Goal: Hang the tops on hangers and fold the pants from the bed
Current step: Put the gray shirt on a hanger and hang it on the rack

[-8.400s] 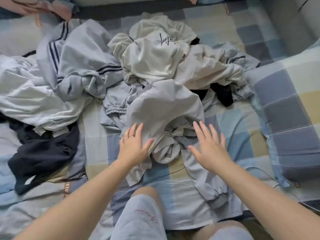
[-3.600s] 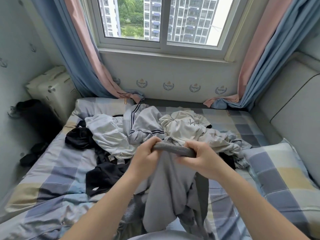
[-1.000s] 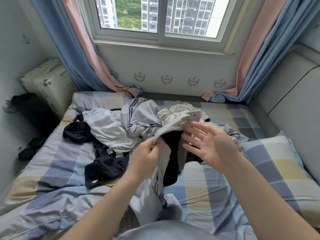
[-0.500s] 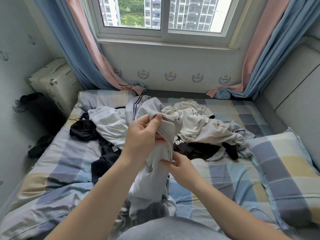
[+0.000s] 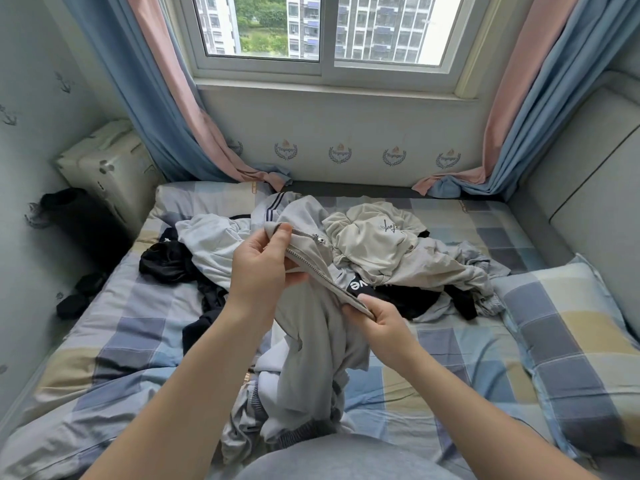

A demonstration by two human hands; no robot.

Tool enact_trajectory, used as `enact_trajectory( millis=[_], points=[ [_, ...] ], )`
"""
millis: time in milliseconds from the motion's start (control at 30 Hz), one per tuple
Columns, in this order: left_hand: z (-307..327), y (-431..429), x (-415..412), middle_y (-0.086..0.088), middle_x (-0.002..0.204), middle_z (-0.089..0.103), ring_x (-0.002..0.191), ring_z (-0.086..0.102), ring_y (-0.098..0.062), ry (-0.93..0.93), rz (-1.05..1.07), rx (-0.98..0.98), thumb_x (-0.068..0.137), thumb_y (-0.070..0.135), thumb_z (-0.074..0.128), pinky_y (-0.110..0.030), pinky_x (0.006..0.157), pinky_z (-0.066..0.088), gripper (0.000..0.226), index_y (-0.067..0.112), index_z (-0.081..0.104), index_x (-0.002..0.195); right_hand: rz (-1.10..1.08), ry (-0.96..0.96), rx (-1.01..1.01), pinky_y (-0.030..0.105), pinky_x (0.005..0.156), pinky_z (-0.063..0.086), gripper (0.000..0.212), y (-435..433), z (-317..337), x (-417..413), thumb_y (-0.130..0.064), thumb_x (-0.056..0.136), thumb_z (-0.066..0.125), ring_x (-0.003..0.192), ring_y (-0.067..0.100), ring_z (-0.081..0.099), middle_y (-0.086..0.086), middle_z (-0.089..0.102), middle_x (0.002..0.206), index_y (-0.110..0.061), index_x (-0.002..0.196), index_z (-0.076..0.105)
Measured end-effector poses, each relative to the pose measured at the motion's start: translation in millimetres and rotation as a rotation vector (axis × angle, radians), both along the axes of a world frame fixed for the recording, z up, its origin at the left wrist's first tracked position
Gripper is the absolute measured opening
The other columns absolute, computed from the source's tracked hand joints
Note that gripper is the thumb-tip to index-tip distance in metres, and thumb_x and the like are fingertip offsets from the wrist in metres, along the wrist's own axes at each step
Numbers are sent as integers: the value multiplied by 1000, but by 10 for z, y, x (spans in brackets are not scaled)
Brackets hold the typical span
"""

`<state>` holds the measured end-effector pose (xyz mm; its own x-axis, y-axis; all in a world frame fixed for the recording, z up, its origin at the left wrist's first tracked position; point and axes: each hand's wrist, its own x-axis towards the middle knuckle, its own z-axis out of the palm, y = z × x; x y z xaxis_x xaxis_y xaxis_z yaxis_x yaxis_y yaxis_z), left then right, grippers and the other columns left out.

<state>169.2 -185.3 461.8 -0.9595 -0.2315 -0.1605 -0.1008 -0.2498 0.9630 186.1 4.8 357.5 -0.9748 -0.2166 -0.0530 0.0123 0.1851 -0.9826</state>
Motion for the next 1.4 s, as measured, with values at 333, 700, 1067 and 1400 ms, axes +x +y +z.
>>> enact_trajectory(
  millis=[333,700,1067,1400],
  points=[
    [41,6,26,-5,75,71,72,71,-15,97,68,160,102,17,56,-29,61,58,19,3,62,91,4,-111,523,36,65,43,10,249,-571,-61,-19,92,63,76,30,58,15,66,84,-9,93,64],
    [-236,-40,-90,-10,100,76,90,74,-25,-59,-60,78,103,21,54,-36,77,62,15,13,66,101,-131,-277,291,31,58,34,28,361,-365,-144,5,94,45,66,17,46,8,55,68,-1,74,64],
    [-671,178,198,-3,102,74,87,71,-13,-202,-630,-429,83,26,81,-35,85,57,27,19,67,106,-343,-324,-87,39,66,42,21,-23,560,-176,-26,100,58,73,28,53,16,55,80,-9,87,58],
    [-977,354,295,4,94,71,88,65,-12,36,-478,-612,94,32,66,-27,75,48,16,21,66,107,-416,-288,-509,31,61,58,22,-42,1045,-142,-23,99,61,69,19,71,7,70,73,-5,88,66]
  ],
)
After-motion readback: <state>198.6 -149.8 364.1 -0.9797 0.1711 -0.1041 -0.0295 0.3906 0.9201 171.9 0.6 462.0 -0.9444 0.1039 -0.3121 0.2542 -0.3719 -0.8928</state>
